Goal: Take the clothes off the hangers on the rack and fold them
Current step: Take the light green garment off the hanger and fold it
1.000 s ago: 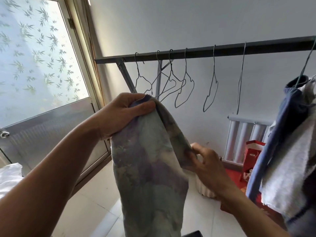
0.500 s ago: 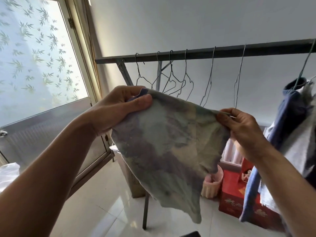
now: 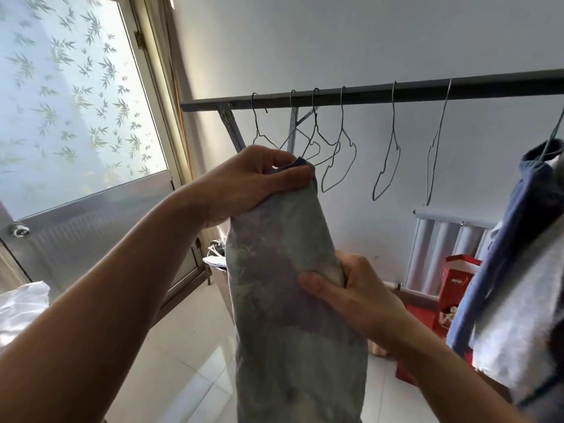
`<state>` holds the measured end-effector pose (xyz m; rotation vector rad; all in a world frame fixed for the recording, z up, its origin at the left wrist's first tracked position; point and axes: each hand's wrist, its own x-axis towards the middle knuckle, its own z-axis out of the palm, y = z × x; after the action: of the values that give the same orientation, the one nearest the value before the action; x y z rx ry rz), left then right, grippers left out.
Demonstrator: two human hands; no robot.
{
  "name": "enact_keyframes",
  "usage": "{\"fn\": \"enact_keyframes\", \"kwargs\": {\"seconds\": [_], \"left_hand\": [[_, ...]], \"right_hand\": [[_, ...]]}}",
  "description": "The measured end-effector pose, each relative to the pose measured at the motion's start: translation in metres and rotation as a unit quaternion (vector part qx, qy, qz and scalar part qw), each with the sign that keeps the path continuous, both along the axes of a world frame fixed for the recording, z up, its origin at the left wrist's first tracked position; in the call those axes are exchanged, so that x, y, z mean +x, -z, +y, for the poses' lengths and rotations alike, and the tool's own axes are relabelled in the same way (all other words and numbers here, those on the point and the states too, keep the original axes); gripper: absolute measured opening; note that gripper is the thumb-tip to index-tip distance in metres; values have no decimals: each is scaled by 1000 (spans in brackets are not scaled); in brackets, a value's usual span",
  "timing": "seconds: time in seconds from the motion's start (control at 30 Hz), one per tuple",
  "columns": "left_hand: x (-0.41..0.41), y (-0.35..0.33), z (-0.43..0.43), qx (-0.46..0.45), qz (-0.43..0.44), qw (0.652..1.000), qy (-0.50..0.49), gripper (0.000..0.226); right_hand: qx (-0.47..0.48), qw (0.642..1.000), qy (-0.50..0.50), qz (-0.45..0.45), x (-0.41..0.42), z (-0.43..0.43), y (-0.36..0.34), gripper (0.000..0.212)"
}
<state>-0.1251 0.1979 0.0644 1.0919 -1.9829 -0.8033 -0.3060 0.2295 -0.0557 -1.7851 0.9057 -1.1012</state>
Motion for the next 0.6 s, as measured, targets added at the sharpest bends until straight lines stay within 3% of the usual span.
{"fn": "enact_keyframes", "kwargs": {"seconds": [0.1,0.13,0.2,0.27,0.33,0.4,0.5,0.6], "left_hand": [[7,-4,-3,-11,-2,999,-43,37],[10,-1,-7,-7,52,997,-63,38],[22,17,-13,80,239,966,-67,60],[29,56,-11,195,349,916,36,93],[23,100,6,277,344,891,105,102],[12,126,23,312,339,883,90,102],[0,136,29,259,378,889,4,89],[-13,133,30,244,436,863,-71,84]], "right_hand": [[26,999,-9,-44,1,4,-2,15],[27,998,-11,-56,0,4,-4,23],[22,997,-5,-79,-2,2,-7,30],[19,994,11,-109,-6,-1,-9,28],[28,991,24,-127,-10,-6,-8,24],[51,988,32,-141,-13,-10,-5,23],[73,987,44,-133,-18,-15,1,25],[91,986,39,-134,-20,-15,4,24]]}}
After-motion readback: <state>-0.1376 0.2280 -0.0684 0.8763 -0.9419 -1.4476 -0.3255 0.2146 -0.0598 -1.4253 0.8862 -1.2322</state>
